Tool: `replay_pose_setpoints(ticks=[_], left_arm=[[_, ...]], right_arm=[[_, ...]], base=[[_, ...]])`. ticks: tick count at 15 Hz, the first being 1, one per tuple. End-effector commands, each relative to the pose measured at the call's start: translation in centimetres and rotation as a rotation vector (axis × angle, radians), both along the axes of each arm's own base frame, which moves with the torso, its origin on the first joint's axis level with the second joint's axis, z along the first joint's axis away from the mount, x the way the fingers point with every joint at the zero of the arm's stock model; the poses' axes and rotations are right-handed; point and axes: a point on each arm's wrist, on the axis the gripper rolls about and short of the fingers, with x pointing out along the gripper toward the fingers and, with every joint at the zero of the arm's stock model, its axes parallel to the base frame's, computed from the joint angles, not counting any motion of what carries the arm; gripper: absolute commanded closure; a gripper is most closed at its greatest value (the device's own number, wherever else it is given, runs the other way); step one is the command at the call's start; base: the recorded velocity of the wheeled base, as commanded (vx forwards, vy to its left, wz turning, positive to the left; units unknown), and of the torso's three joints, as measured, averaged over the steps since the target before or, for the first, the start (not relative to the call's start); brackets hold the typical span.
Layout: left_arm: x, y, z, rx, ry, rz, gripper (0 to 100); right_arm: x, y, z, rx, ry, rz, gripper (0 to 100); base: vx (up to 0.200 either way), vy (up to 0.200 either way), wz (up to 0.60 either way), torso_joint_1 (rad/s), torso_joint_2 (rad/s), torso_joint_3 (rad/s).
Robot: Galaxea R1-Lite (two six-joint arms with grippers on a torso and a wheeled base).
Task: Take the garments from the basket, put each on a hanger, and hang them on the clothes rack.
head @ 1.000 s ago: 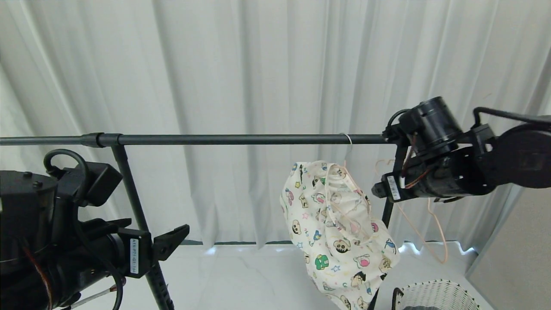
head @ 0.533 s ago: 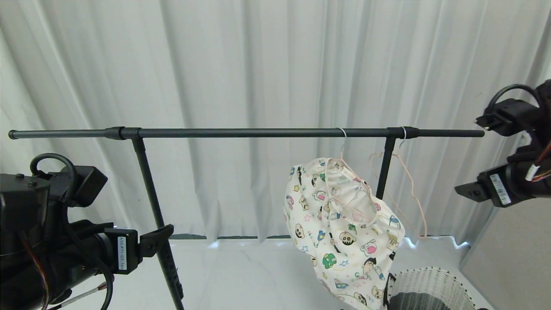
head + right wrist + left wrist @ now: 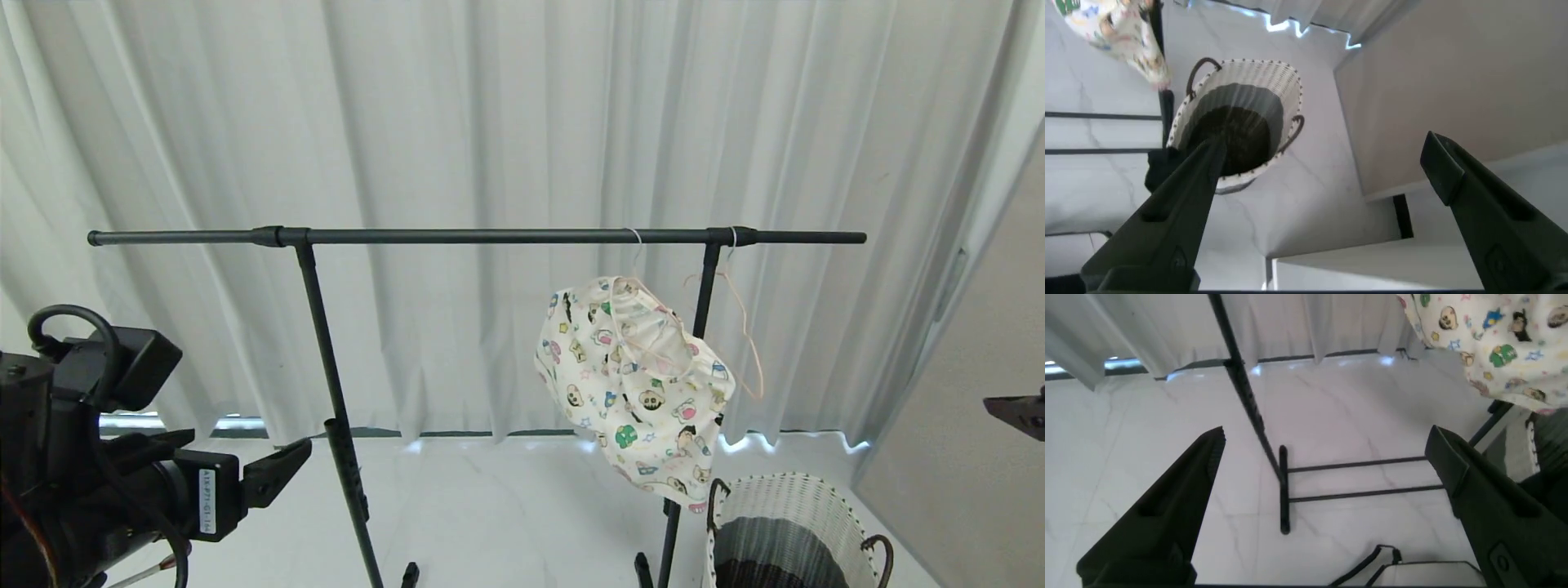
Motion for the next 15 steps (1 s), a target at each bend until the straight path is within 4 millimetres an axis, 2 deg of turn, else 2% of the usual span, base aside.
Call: replay_pose_setpoints(ticks=[1, 5, 11, 15], left_arm=[[-0.8, 0.6, -0.2, 0.01, -0.011, 0.012, 0], [-1.1, 0.8, 0.1, 0.007, -0.032, 0.022, 0], [-1.5, 1.0, 0.4, 0.001, -0.053, 0.021, 0], [-1.6, 1.0, 0.1, 0.003, -0.043, 0.022, 0]], right_arm=[[-1.5, -0.5, -0.1, 0.005, -0.023, -0.003, 0], [-2.3, -0.8, 0.2, -0.004, -0.045, -0.001, 0], [-2.1, -0.9, 0.4, 0.003, -0.077, -0.012, 0], [-2.0, -0.9, -0.8, -0.008, -0.106, 0.0, 0]], base=[[-0.2, 0.0, 0.0, 0.002, 0.0, 0.002], [0.0, 0.0, 0.0, 0.0, 0.0, 0.0], [0.0, 0.0, 0.0, 0.0, 0.0, 0.0], [0.0, 0.0, 0.0, -0.112, 0.23, 0.123]])
